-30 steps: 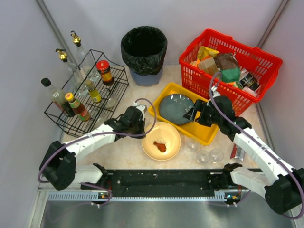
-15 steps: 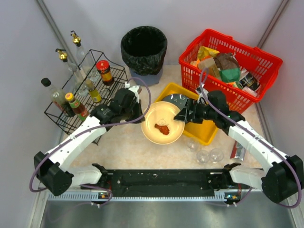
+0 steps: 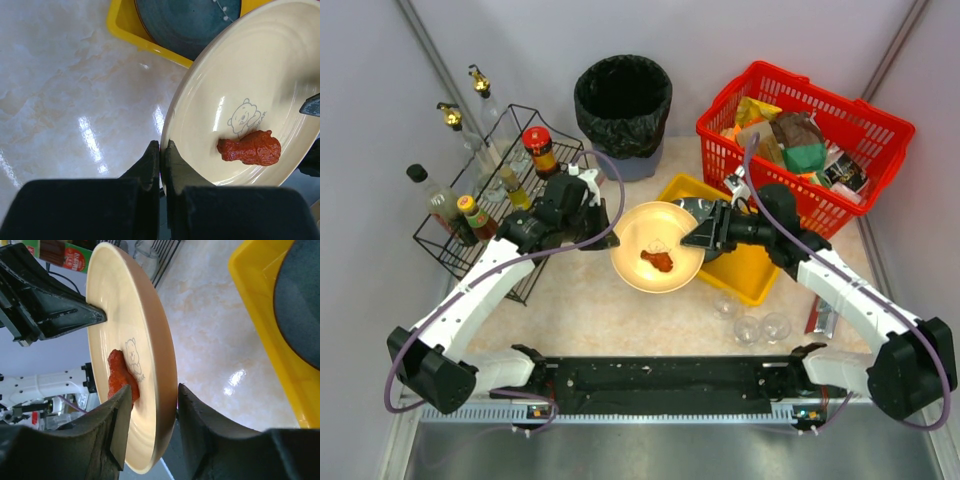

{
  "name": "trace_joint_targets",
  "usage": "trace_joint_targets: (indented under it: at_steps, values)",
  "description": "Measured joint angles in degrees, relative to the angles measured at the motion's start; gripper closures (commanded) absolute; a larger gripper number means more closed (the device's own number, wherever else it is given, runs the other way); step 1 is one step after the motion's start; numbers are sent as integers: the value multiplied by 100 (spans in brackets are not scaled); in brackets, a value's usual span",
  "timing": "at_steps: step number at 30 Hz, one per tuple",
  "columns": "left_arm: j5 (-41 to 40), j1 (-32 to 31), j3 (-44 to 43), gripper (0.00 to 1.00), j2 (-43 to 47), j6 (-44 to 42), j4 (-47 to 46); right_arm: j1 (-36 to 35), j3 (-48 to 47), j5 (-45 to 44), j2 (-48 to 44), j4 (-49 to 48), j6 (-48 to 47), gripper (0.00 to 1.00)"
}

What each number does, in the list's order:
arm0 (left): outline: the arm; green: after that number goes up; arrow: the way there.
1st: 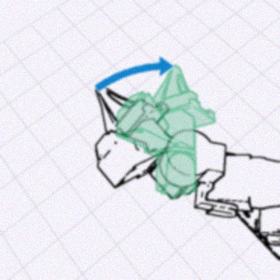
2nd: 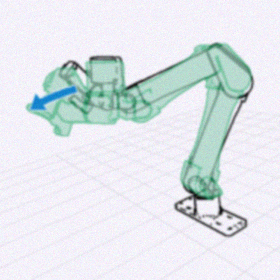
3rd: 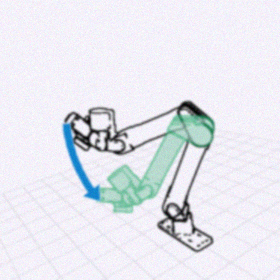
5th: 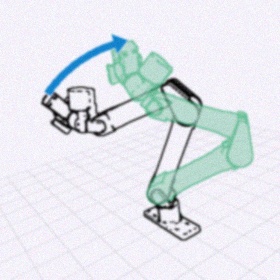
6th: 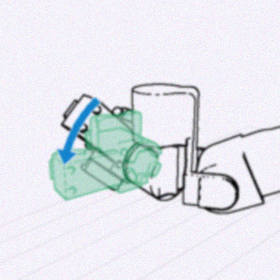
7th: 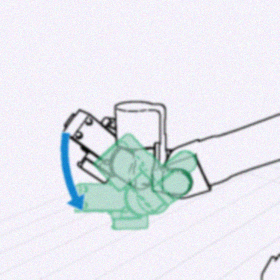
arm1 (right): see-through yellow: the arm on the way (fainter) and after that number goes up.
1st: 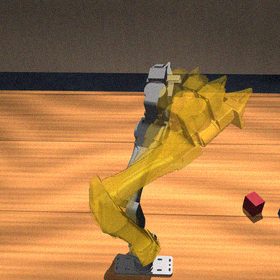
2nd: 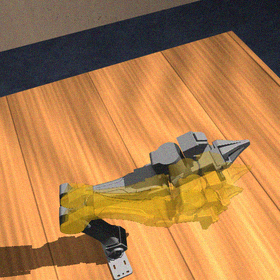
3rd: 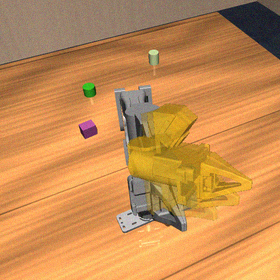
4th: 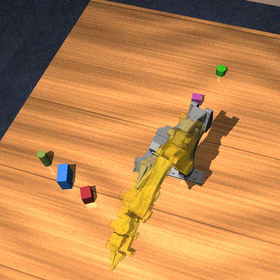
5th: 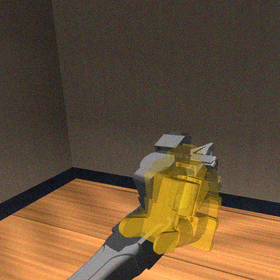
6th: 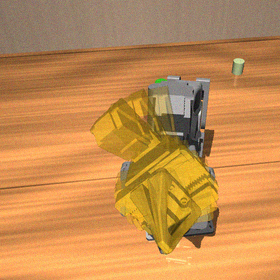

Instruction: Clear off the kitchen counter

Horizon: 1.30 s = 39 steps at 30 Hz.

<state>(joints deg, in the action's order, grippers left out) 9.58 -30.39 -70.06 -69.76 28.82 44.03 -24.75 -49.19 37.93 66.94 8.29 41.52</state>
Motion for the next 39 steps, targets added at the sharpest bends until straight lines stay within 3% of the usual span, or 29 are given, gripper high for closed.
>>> trace_joint_targets:
  at_steps: [5,8,10,14,17,18,27,33,39]
  values:
    - [186,74,-7,100,0,-2,-2,0,-2,238,151,-240,227,68]
    - [306,122,-20,100,0,-4,-11,0,-2,321,249,-308,319,91]
    - [376,157,-44,91,0,-15,-13,0,-9,282,302,-297,339,100]
    - [435,214,-140,63,4,-98,-13,4,-87,212,433,-234,439,100]
    - [450,236,-227,12,17,-258,-44,0,-278,197,437,-133,535,100]
    - [450,238,-264,2,46,-313,-57,0,-348,179,437,-122,586,100]
    - [-396,238,-520,2,892,-664,-26,-2,-1222,-289,498,275,1043,100]
    - [-1482,238,-516,1,2033,-876,-37,15,-2898,-636,1276,599,1189,100]
    - [-1971,238,-516,2,2815,-1060,-42,140,-4642,-887,2590,723,1456,100]
